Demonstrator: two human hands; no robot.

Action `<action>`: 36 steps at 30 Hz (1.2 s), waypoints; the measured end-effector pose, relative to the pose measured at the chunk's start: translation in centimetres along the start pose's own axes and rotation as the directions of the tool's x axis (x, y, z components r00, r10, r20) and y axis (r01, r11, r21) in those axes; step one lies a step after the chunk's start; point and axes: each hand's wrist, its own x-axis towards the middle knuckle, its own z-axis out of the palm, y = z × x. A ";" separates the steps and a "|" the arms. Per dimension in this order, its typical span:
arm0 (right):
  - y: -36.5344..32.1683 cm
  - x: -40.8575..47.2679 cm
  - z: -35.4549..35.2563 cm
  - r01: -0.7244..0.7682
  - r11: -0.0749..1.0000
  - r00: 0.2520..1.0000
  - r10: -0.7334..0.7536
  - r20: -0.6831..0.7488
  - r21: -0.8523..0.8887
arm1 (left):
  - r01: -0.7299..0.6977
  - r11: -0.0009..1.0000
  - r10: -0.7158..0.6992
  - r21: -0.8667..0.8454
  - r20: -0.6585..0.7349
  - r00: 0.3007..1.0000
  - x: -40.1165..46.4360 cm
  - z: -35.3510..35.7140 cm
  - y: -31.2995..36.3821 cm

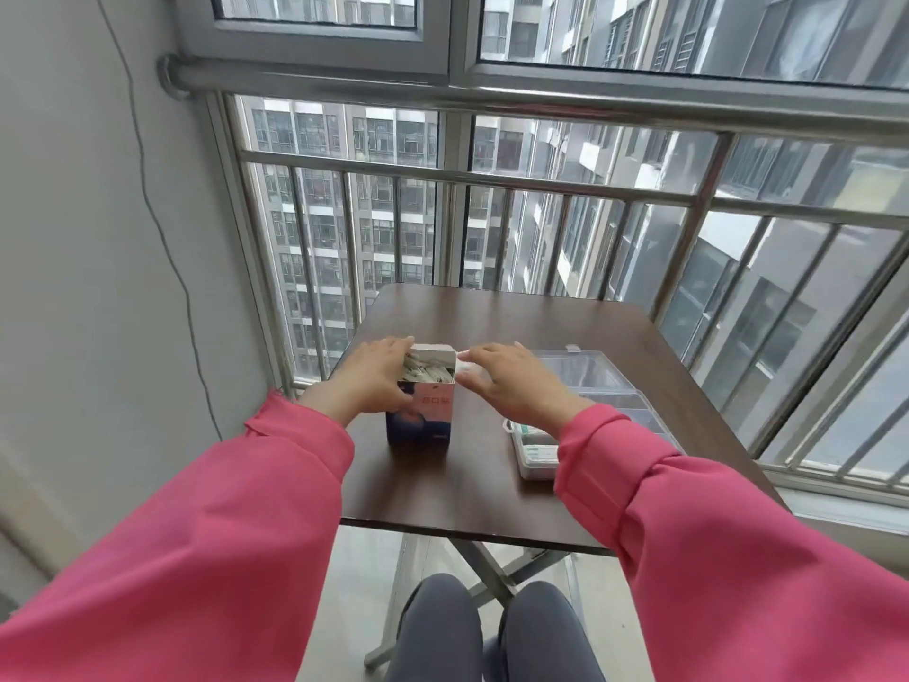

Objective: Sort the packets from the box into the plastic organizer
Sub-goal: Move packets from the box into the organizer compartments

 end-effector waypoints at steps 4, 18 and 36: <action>-0.3 0.1 0.4 -0.017 0.992 0.992 0.032 -0.121 0.124 | -0.121 0.978 0.101 -0.169 -0.120 0.988 -1.7 0.4 -0.6; -4.7 0.0 2.8 -0.018 0.998 0.937 -0.002 -0.350 -0.054 | -0.265 0.935 0.180 -0.237 -0.329 0.927 -5.4 2.4 0.0; -2.9 -0.9 1.6 0.080 0.930 0.969 0.012 -0.247 0.359 | -0.251 0.930 0.169 -0.269 -0.294 0.941 -5.2 2.4 0.6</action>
